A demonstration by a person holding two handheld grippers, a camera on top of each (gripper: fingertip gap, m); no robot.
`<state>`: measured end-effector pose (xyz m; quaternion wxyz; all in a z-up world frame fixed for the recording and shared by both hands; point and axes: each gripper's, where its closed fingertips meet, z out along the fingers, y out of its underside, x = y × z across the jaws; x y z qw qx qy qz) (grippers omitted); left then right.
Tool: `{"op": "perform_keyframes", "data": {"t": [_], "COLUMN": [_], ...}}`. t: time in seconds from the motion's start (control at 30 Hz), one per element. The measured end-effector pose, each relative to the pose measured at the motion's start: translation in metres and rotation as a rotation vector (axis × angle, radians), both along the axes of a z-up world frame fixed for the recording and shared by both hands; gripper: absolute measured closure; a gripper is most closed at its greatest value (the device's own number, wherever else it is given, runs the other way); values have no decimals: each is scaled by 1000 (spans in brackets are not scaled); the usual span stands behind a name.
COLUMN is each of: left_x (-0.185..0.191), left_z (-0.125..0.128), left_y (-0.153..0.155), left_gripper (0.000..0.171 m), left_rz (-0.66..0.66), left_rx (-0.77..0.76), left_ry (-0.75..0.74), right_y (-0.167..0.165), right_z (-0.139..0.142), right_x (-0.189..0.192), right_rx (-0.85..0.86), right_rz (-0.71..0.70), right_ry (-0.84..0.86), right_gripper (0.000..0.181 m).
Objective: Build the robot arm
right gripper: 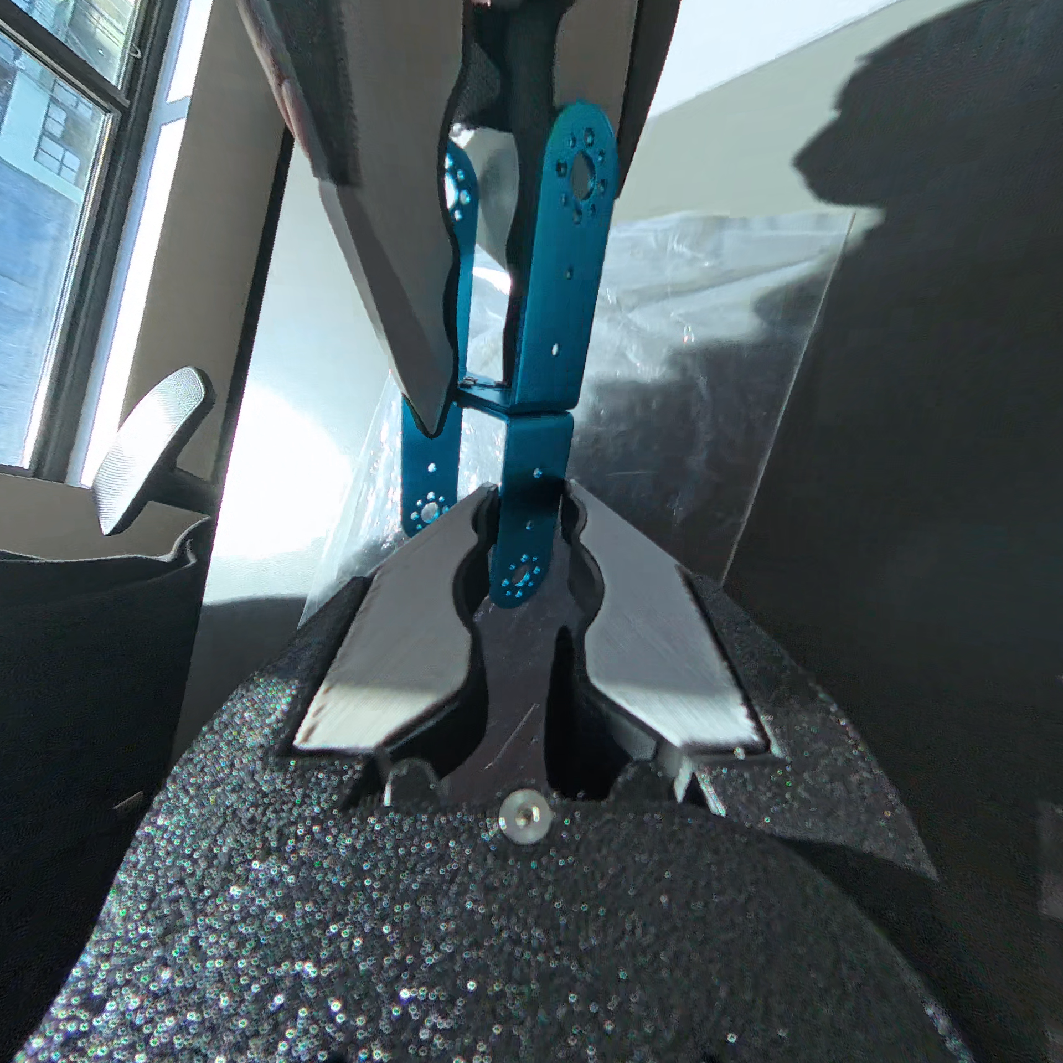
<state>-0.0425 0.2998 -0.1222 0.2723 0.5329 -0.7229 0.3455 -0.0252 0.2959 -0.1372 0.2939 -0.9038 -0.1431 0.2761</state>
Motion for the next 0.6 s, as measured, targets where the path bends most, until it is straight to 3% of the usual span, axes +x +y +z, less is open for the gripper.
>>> {"op": "perform_keyframes", "data": {"t": [0.2, 0.3, 0.6], "left_x": [6, 2, -2], "left_z": [-13, -13, -17], "left_y": [5, 6, 16], "left_gripper": [144, 143, 133], "left_rz": [44, 39, 89], "left_rx": [-35, -34, -51], "left_ry": [-4, -12, -10], "right_y": [4, 5, 10], "right_z": [-7, -2, -12], "right_x": [4, 8, 11], "right_rx": [12, 38, 29], "right_rz": [15, 20, -4], "right_ry": [-27, -36, -116], "right_gripper": [150, 168, 178]}}
